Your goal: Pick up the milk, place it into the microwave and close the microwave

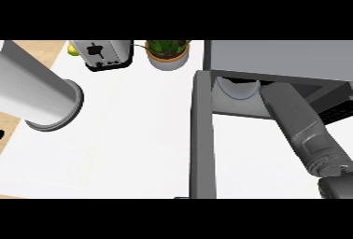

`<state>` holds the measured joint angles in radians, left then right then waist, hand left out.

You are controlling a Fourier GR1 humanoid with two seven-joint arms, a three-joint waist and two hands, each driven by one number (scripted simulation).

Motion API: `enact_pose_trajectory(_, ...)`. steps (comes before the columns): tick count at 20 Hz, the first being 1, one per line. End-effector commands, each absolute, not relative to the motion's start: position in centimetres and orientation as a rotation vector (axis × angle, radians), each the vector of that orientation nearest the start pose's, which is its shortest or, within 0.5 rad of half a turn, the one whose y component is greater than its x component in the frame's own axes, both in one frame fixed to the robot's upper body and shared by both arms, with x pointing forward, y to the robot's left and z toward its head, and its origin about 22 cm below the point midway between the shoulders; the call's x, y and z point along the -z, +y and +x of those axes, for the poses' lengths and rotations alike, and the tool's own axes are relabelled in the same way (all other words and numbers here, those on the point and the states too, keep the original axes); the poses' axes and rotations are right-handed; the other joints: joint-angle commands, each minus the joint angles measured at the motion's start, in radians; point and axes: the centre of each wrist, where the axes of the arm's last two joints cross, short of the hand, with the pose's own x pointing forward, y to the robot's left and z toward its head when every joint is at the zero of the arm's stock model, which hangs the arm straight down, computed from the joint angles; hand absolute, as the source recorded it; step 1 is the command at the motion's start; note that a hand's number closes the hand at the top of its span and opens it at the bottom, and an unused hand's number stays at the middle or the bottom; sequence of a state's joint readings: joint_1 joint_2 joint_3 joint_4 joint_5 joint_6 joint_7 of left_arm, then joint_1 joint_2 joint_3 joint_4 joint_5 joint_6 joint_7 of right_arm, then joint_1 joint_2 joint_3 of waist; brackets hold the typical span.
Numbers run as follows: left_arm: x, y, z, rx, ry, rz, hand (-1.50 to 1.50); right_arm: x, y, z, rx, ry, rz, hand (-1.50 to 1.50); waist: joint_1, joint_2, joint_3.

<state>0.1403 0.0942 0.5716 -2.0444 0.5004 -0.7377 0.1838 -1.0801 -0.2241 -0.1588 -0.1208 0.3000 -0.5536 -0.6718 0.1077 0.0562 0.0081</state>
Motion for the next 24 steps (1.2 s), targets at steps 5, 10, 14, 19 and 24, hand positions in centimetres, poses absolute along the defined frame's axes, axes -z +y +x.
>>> enact_pose_trajectory(5, -9.5, 34.2, 16.5, 0.249, -1.891, -0.303, -1.5, -1.1, -22.4, 42.8, -0.277, -1.929, -0.442, -1.5, -0.037, -0.021, -0.003)
enact_pose_trajectory(10, -9.6, 32.6, 16.1, 0.287, -1.881, -0.333, 1.5, 0.6, -23.5, 41.7, -0.192, -1.896, -0.339, -1.5, -0.051, -0.034, -0.005)
enact_pose_trajectory(14, -10.1, 31.4, 15.5, 0.283, -1.869, -0.377, 1.5, 4.5, -20.9, 39.3, -0.142, -1.866, -0.151, -1.5, -0.074, -0.047, -0.006)
enact_pose_trajectory(19, -10.0, 29.7, 16.9, 0.3, -1.809, -0.411, 1.5, 5.9, -23.2, 38.0, -0.105, -1.859, -0.01, -1.5, -0.103, -0.056, -0.008)
enact_pose_trajectory(24, -9.3, 28.2, 18.0, 0.3, -1.766, -0.419, 1.5, 8.8, -24.6, 34.9, -0.096, -1.851, -0.009, -1.5, -0.125, -0.063, -0.009)
